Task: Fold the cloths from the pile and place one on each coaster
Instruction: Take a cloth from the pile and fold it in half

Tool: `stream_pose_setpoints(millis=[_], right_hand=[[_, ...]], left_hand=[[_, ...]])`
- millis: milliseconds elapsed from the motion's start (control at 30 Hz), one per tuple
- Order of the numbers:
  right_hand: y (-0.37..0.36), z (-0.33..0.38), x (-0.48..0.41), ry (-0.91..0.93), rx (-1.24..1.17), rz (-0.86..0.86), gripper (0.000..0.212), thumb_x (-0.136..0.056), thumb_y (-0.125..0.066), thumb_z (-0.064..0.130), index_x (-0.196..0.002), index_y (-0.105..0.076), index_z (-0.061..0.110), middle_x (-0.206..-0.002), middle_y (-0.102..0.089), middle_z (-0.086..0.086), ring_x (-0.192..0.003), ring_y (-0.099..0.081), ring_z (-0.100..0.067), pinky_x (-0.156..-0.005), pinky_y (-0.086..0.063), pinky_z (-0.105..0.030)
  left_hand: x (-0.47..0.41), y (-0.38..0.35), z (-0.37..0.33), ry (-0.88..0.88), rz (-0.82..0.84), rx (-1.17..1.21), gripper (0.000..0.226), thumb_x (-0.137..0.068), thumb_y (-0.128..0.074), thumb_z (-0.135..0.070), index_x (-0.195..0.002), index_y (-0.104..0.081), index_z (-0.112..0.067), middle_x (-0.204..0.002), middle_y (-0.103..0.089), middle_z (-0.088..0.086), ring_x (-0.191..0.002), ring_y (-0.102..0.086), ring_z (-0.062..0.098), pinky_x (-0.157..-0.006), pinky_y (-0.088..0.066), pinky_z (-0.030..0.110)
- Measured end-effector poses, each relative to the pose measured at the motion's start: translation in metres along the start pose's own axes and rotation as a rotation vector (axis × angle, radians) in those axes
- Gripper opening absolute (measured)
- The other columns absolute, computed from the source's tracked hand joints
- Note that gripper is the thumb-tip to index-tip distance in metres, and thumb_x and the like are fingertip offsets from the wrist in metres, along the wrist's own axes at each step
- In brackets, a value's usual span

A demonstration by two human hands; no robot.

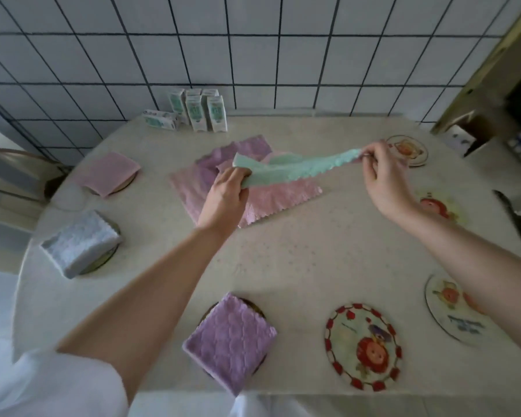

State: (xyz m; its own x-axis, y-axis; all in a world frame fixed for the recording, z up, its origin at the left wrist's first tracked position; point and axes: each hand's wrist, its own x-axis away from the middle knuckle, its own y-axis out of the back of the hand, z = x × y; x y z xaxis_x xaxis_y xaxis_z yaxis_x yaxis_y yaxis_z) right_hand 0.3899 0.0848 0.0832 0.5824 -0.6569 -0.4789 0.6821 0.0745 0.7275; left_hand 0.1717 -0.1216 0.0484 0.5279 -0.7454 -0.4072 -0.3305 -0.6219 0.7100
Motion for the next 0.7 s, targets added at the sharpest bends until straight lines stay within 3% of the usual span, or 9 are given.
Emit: stream_pose_setpoints(millis=[133,200,333,533,700], right_hand=[[0.011,-0.036,0.092,-0.032,0.087,0.214,0.016,-0.091,-0.055,0.013,-0.106,-0.055,0.007,-0.103,-0.064,-0.008,-0.092,-0.063,-0.023,-0.079,-0.046,-0.027],[0.012,-0.051,0.132,-0.077,0.132,0.346,0.024,-0.087,-0.061,0.012,-0.11,-0.056,0.005,-0.11,-0.062,-0.01,-0.101,-0.06,-0.023,-0.087,-0.049,-0.033],[0.016,-0.08,0.198,-0.142,0.202,0.523,0.038,-0.082,-0.06,-0.009,-0.117,-0.058,0.006,-0.125,-0.057,-0.012,-0.119,-0.055,-0.025,-0.1,-0.037,-0.028],[0.036,-0.113,0.248,-0.082,0.168,0.626,0.05,-0.075,-0.055,-0.022,-0.116,-0.062,0.006,-0.128,-0.057,-0.015,-0.118,-0.057,-0.027,-0.101,-0.036,-0.029],[0.06,-0.142,0.272,0.017,0.11,0.689,0.049,-0.075,-0.057,-0.021,-0.115,-0.063,0.007,-0.128,-0.059,-0.013,-0.118,-0.057,-0.023,-0.103,-0.034,-0.026]], left_hand=[[0.087,-0.04,-0.009,-0.002,0.153,0.026,0.033,-0.078,-0.058,0.008,-0.11,-0.065,0.004,-0.109,-0.064,0.016,-0.105,-0.058,0.032,-0.093,-0.047,0.04],[0.126,-0.057,-0.013,0.013,0.24,0.047,0.035,-0.074,-0.054,0.007,-0.107,-0.067,0.005,-0.107,-0.064,0.016,-0.105,-0.057,0.031,-0.096,-0.043,0.035],[0.189,-0.074,-0.026,0.068,0.346,0.071,0.043,-0.063,-0.053,0.007,-0.103,-0.068,0.004,-0.105,-0.065,0.015,-0.104,-0.05,0.019,-0.096,-0.038,0.024],[0.247,-0.09,-0.057,0.194,0.407,-0.025,0.036,-0.072,-0.055,0.001,-0.105,-0.07,-0.001,-0.111,-0.065,0.009,-0.107,-0.061,0.025,-0.098,-0.036,0.02],[0.276,-0.104,-0.087,0.268,0.397,-0.078,0.043,-0.065,-0.067,0.016,-0.104,-0.07,-0.001,-0.112,-0.066,0.01,-0.106,-0.061,0.024,-0.105,-0.021,0.008]])
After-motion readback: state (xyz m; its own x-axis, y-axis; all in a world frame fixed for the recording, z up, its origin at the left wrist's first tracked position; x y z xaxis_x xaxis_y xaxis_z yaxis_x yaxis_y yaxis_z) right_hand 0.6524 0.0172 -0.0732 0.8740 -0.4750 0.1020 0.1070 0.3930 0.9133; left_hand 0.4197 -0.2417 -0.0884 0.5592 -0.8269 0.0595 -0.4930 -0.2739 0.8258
